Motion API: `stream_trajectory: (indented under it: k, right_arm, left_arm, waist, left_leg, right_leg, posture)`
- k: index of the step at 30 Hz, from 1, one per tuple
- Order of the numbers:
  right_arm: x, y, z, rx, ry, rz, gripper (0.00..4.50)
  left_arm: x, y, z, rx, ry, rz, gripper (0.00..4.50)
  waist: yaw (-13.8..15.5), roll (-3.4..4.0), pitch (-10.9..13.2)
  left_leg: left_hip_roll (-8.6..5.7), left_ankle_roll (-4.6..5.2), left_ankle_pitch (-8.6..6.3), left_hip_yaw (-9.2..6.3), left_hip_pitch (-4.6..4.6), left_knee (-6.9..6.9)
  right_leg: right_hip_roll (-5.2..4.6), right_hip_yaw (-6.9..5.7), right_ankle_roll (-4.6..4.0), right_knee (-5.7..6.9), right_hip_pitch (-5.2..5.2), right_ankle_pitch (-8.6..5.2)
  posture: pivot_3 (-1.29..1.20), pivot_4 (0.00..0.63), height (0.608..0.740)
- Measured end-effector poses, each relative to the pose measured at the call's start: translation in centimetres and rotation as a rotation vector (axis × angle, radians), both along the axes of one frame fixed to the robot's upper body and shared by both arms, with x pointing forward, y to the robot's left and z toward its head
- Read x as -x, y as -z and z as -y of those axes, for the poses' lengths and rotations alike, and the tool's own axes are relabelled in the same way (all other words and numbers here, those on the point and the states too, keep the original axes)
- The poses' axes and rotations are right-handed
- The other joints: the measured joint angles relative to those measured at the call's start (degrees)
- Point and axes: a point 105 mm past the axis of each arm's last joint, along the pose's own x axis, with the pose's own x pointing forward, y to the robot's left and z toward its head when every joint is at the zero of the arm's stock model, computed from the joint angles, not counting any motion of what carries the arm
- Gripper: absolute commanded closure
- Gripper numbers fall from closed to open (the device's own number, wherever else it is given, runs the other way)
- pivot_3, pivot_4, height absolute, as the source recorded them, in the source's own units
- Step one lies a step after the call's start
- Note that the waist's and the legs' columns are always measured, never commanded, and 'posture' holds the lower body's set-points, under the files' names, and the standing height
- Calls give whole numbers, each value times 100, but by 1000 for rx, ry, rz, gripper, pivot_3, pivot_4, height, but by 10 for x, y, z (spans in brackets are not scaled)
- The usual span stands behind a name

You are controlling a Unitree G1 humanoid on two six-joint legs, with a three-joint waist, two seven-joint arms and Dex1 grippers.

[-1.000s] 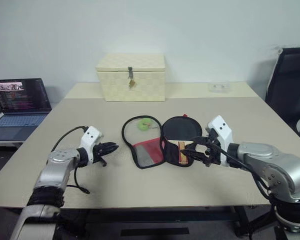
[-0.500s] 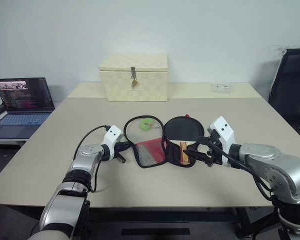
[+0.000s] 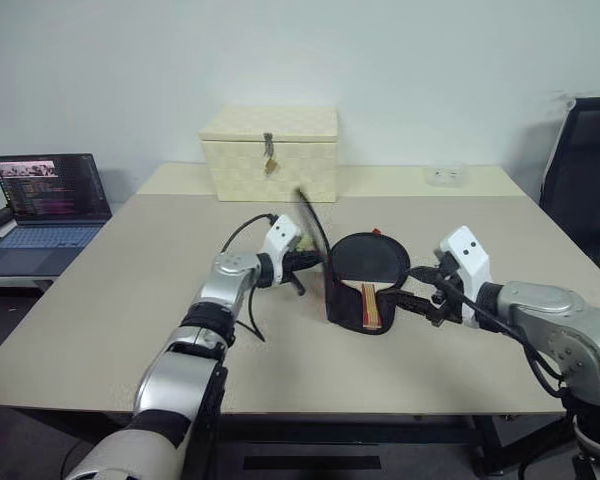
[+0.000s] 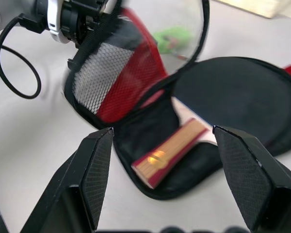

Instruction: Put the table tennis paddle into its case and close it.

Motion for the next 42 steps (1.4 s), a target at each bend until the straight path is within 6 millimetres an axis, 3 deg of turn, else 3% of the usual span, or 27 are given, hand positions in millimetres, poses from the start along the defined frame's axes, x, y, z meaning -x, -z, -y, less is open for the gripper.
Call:
stream_trajectory:
  k: [3, 8, 11, 14, 23, 36, 39, 42]
  right_arm:
    - [-3, 0, 6, -9, 30, -6, 894]
    - [-10, 7, 12, -28, 78, -36, 894]
    - [-22, 21, 11, -74, 132, -88, 894]
    - [-37, 39, 12, -94, 196, -152, 55]
    - [-78, 67, 2, -159, 317, -231, 21]
    - [-90, 91, -12, -118, 320, -278, 21]
    - [-91, 92, -18, -121, 308, -285, 627]
    - [-91, 94, -29, -136, 281, -301, 1607]
  left_arm:
    - [1, -10, 16, -1, 42, 30, 4493]
    - [0, -3, 12, -7, 29, 3, 4493]
    - [-1, 3, -3, 3, 0, -11, 4493]
    - [5, 13, -28, 44, -4, -40, 4500]
    - [47, 12, -86, 92, 26, -53, 4500]
    - [60, 5, -95, 90, -31, -47, 4500]
    - [60, 4, -94, 90, -35, -43, 4500]
    - [61, 2, -93, 88, -33, -41, 4500]
  waist:
    - [-34, 0, 0]
    - [-71, 0, 0]
    - [-95, 0, 0]
    - [-128, 1, 0]
    - [-139, 2, 1]
    - [-90, 4, -1]
    - [-145, 4, -2]
    - [-175, 4, -2]
  left_leg:
    - [-4, 1, 0, 8, 5, -1]
    - [-1, 1, 0, 8, 9, 0]
    - [4, 1, 0, 12, 13, 2]
    - [13, 0, 1, 16, 15, 4]
    - [14, -2, 2, 6, 12, 14]
    - [17, -1, 1, 8, 11, 29]
    - [18, -1, 1, 9, 15, 29]
    - [22, 0, 1, 10, 23, 29]
  right_leg:
    - [6, 8, 0, 2, 0, 0]
    - [11, 11, -1, 12, -1, 0]
    - [10, 17, -1, 20, -1, 0]
    - [9, 21, -1, 24, -4, 0]
    - [3, 18, -3, 29, -5, 0]
    - [4, 15, -3, 37, -1, 1]
    - [5, 17, -3, 40, -1, 2]
    - [5, 23, -4, 44, 0, 2]
  posture:
    - [0, 150, 740]
    - [0, 150, 740]
    - [0, 150, 740]
    - [0, 150, 740]
    - [0, 150, 740]
    - [0, 150, 740]
    - [0, 150, 740]
    - [0, 150, 740]
